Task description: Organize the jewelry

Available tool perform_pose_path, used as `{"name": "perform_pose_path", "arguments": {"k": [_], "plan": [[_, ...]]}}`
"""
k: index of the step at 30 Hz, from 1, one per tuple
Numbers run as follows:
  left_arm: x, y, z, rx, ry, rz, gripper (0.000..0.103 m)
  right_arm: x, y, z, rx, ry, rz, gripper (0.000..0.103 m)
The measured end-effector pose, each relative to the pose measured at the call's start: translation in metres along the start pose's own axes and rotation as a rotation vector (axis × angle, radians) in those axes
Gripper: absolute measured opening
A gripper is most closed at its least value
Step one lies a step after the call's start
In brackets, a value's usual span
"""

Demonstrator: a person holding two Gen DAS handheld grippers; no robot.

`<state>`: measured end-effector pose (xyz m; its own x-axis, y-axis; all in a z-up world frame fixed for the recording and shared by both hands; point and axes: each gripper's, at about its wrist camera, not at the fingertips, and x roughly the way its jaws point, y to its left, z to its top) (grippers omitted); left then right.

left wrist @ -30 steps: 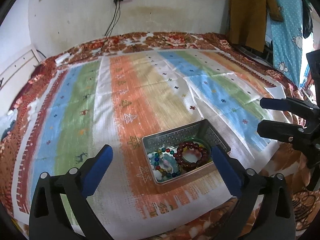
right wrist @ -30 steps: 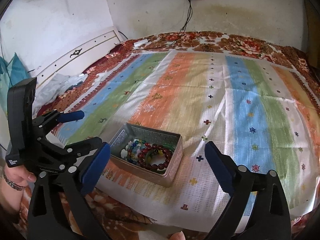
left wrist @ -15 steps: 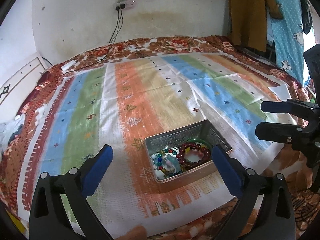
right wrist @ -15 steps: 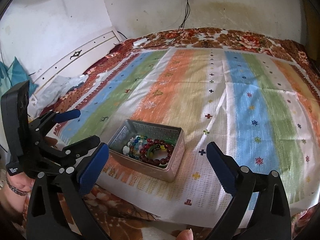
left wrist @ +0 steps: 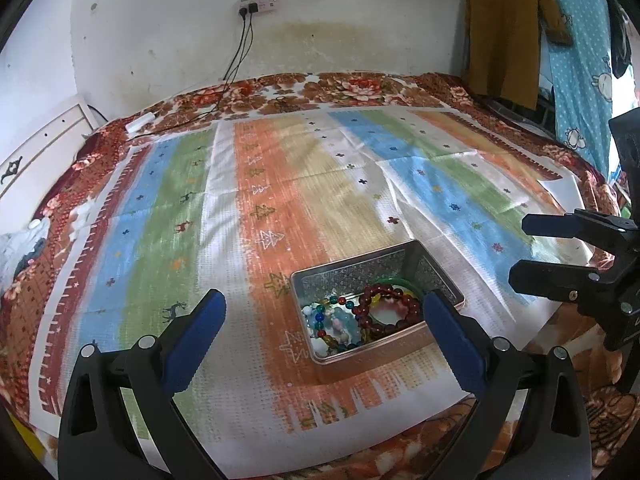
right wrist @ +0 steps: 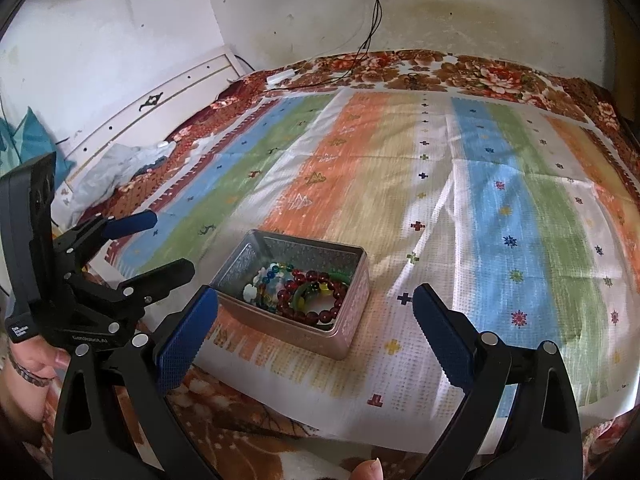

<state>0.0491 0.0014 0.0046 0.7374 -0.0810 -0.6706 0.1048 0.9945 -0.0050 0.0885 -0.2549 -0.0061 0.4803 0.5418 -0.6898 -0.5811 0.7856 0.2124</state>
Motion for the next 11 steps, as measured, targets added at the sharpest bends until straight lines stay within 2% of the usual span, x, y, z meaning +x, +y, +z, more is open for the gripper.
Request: {"name": "perform_pose_path", "arguments": {"k": [5,11], "plan": [[0.0013,0.0006,-0.0009,-0.012,0.013,-0.012,0.097,-0.0031,0.0007,-0.0003,-0.013,-0.015,-0.035,0.099],[0.0002,0.0017,-0.0021,-0.018,0.008,-0.017,0.097,-0.0032,-0.0009,-0.0001,-0.008,-0.016,-0.034,0.099]]}}
